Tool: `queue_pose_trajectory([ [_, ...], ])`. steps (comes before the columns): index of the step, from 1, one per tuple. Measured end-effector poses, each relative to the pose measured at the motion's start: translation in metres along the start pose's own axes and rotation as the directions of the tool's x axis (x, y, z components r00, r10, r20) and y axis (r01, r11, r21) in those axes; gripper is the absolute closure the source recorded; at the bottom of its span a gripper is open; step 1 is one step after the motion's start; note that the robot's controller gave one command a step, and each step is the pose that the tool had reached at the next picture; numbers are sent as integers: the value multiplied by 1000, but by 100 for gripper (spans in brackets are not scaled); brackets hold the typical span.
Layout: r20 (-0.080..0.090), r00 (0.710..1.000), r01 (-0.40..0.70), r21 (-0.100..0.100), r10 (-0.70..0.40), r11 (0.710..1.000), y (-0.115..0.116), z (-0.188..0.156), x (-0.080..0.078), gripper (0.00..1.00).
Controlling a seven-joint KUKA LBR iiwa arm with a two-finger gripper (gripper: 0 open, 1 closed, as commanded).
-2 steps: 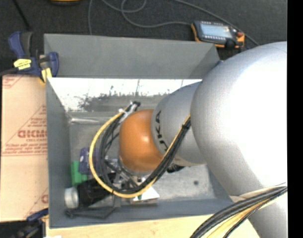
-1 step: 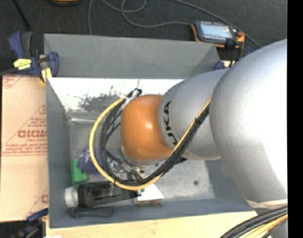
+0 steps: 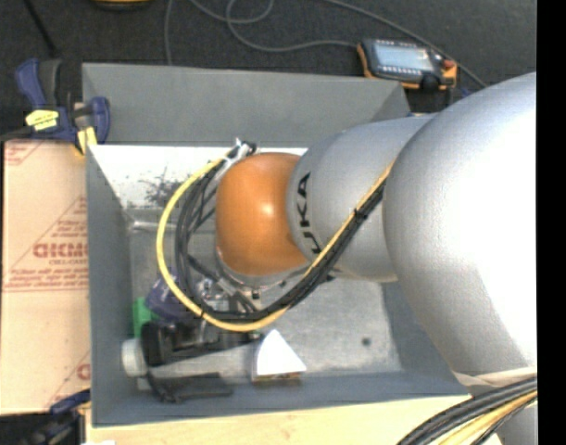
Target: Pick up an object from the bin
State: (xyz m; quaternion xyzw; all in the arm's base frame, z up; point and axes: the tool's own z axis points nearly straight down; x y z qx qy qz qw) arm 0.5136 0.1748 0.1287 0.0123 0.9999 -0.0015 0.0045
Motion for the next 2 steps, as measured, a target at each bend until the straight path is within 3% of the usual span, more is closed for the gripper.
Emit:
queue_pose_trajectory([
  [1, -22, 1000, 4, 3, -4, 1000, -16, -27, 7, 100],
  [2, -15, 1000, -10, 0, 10, 1000, -21, -97, -13, 100],
])
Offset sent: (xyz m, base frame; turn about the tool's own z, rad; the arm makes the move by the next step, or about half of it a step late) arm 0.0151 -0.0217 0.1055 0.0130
